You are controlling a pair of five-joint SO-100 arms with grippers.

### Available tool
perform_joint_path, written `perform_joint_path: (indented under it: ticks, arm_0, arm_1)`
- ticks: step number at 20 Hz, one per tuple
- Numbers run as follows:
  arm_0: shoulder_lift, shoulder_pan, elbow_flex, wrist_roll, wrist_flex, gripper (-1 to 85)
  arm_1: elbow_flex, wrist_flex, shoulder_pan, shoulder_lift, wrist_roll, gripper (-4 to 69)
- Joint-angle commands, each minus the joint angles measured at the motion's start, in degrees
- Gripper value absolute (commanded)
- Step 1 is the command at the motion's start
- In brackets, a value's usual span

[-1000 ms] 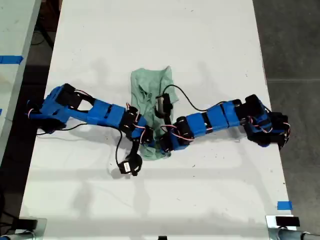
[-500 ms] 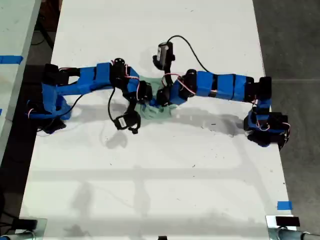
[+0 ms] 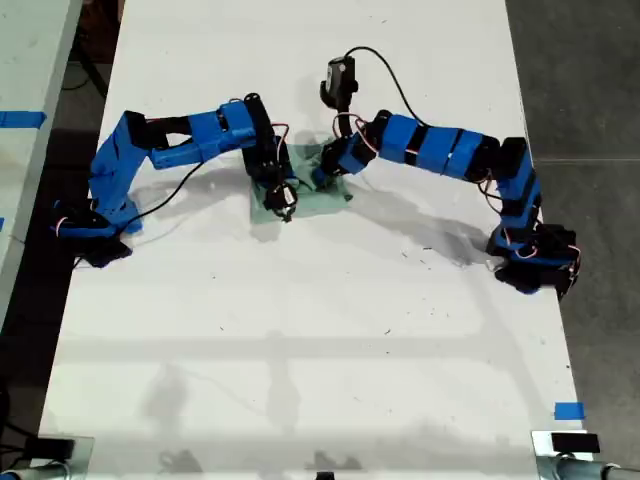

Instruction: Fold t shirt

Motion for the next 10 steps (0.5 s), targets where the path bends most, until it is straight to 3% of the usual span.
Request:
perform_joint_path:
  ticks: [1, 4, 6, 9, 10]
  arm_0:
    - [-2.3, -1.6, -0.7, 0.5, 0.5, 27.6]
    - [12.2, 0.5, 0.0, 1.9, 0.4, 29.0]
    - [26.0, 0.6, -0.5, 1.3, -2.4, 28.8]
    - [51.6, 0.4, -0.7, 1.2, -5.4, 27.8]
    - [60.0, 0.3, -0.1, 1.2, -6.0, 27.5]
  arm_1:
    - [-3.8, 3.0, 1.7, 0.7, -2.4, 53.4]
    - [-7.2, 9.9, 1.3, 6.2, -2.7, 39.7]
    - [-7.6, 18.0, 1.1, 15.6, -1.0, 32.8]
    - [-2.5, 33.4, 2.5, 37.4, 4.6, 28.4]
    - [4.3, 34.5, 2.5, 47.8, 5.9, 27.7]
